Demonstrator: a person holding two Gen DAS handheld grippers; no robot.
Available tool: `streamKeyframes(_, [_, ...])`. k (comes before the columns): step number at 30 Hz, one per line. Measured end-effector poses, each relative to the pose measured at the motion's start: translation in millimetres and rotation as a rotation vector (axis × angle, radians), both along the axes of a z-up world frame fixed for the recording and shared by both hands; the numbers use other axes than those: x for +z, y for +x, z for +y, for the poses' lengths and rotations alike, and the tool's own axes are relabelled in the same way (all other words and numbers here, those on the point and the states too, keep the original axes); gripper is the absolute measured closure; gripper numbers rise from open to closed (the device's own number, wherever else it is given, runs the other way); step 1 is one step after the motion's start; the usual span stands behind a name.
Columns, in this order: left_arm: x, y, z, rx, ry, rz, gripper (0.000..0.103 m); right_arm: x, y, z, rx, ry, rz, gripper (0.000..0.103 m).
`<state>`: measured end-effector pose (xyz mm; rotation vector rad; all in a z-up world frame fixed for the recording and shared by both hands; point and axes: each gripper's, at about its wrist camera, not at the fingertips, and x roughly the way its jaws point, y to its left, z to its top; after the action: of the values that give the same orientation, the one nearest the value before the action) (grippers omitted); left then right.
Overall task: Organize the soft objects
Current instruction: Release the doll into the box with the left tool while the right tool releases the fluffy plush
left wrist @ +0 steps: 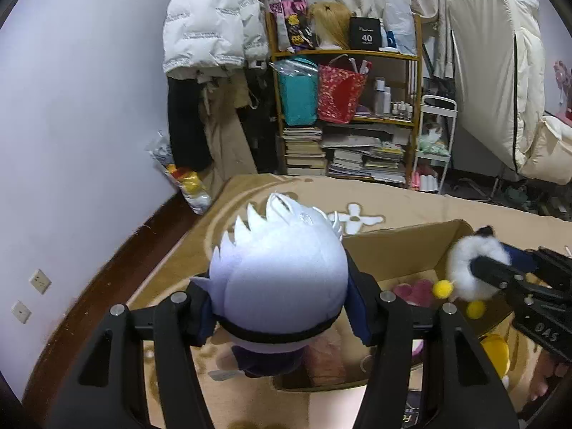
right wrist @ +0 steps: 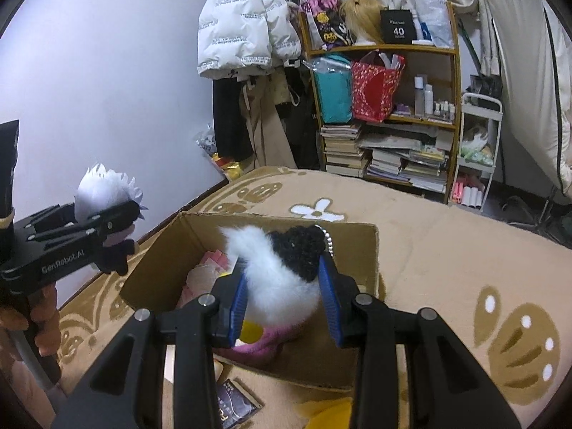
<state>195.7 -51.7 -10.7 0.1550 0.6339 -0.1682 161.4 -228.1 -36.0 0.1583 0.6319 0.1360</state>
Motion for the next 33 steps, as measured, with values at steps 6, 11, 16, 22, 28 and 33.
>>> streamKeyframes(6, [-9,10,-4,-0.032,-0.083,0.059,0.046,-13,9,2,0.012,-0.003,0.032,0.064])
streamKeyframes(11, [-15,12,-8,-0.063,-0.091,0.074,0.046,-20,11,0,0.014,-0.016,0.053,0.063])
streamKeyframes(16, [-28,16,-10,-0.050,-0.070,0.119,0.045,-23,11,-5,0.002,0.000,0.068,0.061])
streamKeyframes(22, [-32,17,-13,-0.059,-0.052,0.131,0.033,-25,7,-3,0.006,-0.012,0.084,0.061])
streamKeyframes(28, [-23,9,-8,-0.024,-0.035,0.095,0.009,-21,1,-3,0.000,-0.023,0.075,0.043])
streamKeyframes(33, [-11,-1,0,0.009,-0.026,0.047,0.001,-8,-12,-5,-0.029,-0.011,0.039,0.013])
